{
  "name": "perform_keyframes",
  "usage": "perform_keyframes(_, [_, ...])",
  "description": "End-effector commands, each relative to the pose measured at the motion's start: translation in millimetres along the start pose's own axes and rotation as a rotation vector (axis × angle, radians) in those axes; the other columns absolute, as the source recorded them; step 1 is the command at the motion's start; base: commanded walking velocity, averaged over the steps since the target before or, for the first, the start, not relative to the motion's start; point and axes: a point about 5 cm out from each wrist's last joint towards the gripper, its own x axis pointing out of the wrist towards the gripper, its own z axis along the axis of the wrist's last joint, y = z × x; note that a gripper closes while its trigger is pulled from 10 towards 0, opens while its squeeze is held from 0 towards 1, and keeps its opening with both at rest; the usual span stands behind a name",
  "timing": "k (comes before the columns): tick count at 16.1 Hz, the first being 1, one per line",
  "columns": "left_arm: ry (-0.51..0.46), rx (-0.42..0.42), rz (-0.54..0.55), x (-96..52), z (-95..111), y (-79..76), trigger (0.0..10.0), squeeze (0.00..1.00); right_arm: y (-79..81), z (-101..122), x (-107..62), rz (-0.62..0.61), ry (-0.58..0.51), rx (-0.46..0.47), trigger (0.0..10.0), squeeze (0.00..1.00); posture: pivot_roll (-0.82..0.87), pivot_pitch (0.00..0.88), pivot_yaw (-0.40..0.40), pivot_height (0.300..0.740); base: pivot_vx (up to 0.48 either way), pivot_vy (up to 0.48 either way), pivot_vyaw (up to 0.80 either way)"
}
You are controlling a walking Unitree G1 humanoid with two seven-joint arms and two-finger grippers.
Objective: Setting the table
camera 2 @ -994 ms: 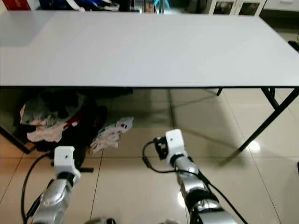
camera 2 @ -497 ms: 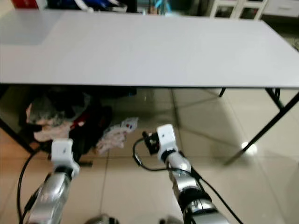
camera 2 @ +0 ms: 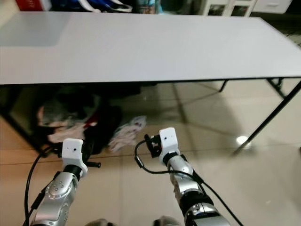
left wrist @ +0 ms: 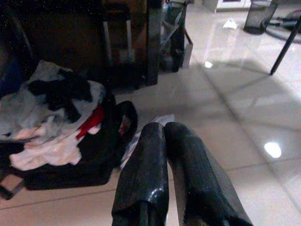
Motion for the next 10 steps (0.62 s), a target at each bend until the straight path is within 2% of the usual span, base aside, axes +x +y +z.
perform_keyframes(1, [0.022, 0.006, -0.026, -3.4, -3.7, -7.4, 10.0, 0.0, -9.7, -3.2, -6.0, -0.032, -0.014, 0.036, 10.0, 1.0, -0.08, 0.073, -0.004, 0.74, 0.0, 0.469, 0.0])
perform_keyframes(4, [0.009, 0.002, -0.02, -2.3, 0.7, -6.6, 10.0, 0.0, -9.8, 1.1, -3.1, -0.046, -0.024, 0.029, 10.0, 1.0, -0.07, 0.07, -0.008, 0.74, 0.0, 0.472, 0.0])
perform_keyframes(10, [-0.029, 0.007, -0.046, 2.3, 14.2, -12.4, 10.0, 0.0, -3.6, 9.3, 1.8, 0.002, -0.063, 0.068, 10.0, 1.0, -0.07, 0.061, 0.001, 0.74, 0.0, 0.471, 0.0])
